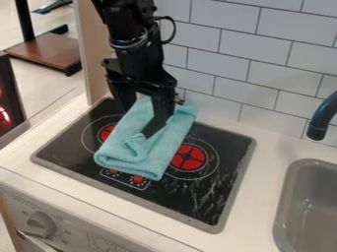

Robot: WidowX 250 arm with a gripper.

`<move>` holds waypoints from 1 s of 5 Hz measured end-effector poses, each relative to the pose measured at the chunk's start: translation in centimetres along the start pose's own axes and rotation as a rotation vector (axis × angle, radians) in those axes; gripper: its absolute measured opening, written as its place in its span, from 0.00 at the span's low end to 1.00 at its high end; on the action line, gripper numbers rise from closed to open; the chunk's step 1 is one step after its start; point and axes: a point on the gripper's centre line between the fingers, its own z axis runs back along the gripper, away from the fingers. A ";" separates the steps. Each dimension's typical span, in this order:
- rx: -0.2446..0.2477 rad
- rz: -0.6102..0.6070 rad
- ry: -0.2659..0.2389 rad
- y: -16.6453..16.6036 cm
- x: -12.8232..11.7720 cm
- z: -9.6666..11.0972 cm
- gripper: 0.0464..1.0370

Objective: Move the cloth from left to the right

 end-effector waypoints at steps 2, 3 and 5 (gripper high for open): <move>-0.040 0.071 0.099 -0.3 -1.3 -2.8 0.96; -0.024 0.140 0.158 0.6 -1.5 -4.6 0.96; 0.009 0.179 0.224 1.5 -1.6 -7.1 0.96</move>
